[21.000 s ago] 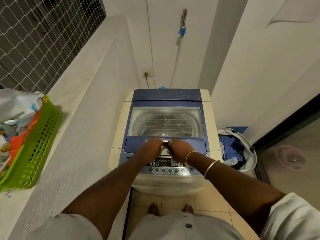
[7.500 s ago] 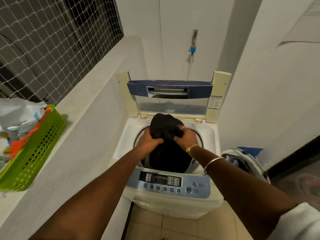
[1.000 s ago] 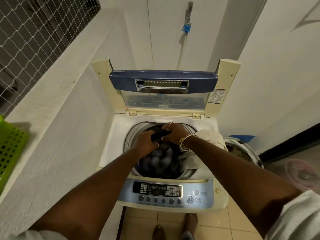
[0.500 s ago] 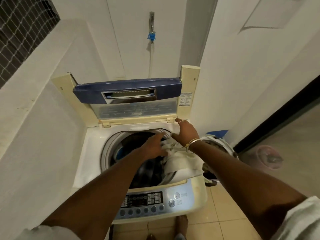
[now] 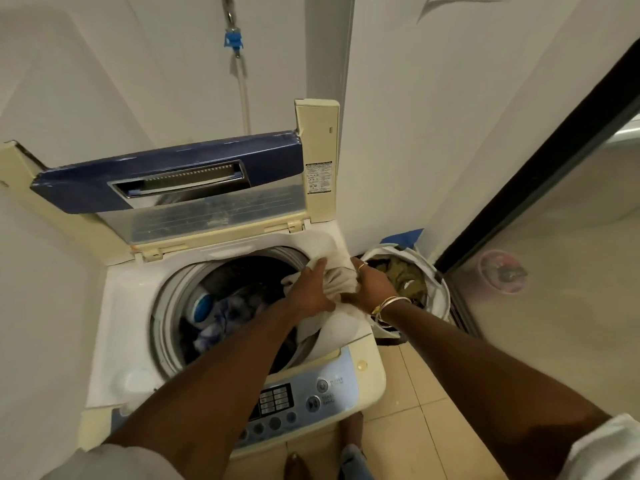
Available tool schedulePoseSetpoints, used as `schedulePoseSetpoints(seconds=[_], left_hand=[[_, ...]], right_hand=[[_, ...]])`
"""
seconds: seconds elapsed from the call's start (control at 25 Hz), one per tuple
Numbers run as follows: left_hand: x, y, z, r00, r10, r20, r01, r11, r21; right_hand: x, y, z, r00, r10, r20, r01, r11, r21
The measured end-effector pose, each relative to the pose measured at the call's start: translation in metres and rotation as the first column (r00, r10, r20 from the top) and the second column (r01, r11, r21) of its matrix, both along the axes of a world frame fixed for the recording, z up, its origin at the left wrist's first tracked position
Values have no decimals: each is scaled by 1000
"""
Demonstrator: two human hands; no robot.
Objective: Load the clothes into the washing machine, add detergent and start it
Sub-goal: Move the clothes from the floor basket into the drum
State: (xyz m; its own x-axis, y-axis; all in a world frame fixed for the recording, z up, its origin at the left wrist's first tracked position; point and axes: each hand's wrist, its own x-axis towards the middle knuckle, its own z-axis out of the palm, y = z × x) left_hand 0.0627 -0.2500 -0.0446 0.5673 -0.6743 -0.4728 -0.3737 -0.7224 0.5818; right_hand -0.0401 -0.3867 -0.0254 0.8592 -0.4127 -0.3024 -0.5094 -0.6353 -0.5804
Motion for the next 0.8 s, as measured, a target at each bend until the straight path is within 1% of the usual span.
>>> schedulePoseSetpoints(seconds=[0.04, 0.08, 0.12, 0.16, 0.2, 0.24, 0.28, 0.36, 0.44, 0.56, 0.68, 0.8], left_hand=[[2, 2, -1, 1000, 7, 0, -7, 999, -48], [2, 5, 0, 998, 9, 63, -4, 997, -75], [0, 7, 2, 986, 22, 168, -6, 995, -97], [-2, 12, 4, 968, 46, 247, -13, 991, -135], [-4, 16, 8, 957, 86, 276, -32, 980, -194], [-4, 23, 16, 952, 144, 272, -70, 962, -265], [0, 31, 24, 941, 220, 258, -127, 934, -334], [17, 58, 42, 888, 361, 286, -211, 871, -444], [36, 89, 61, 824, 460, 331, -241, 813, -530], [60, 131, 88, 728, 591, 347, -299, 729, -616], [71, 162, 96, 696, 662, 279, -379, 668, -640], [70, 186, 95, 671, 713, 204, -470, 621, -627]], right_hand=[[2, 3, 3, 997, -51, 58, 54, 997, -53], [3, 7, 5, 991, -84, 103, 96, 989, -115], [4, 11, 9, 987, -87, 137, 111, 977, -179], [6, 15, 13, 984, -60, 170, 99, 967, -234], [9, 19, 18, 978, -15, 207, 69, 963, -259], [14, 25, 26, 966, 25, 256, 41, 968, -249], [21, 32, 34, 950, 44, 310, 24, 977, -210], [42, 51, 52, 906, 27, 422, 20, 994, -106], [67, 76, 70, 865, -23, 501, 29, 1000, -4], [102, 122, 92, 800, -54, 598, -13, 994, 108], [127, 161, 98, 778, -136, 613, -25, 969, 246], [136, 191, 85, 795, -163, 584, -29, 952, 305]])
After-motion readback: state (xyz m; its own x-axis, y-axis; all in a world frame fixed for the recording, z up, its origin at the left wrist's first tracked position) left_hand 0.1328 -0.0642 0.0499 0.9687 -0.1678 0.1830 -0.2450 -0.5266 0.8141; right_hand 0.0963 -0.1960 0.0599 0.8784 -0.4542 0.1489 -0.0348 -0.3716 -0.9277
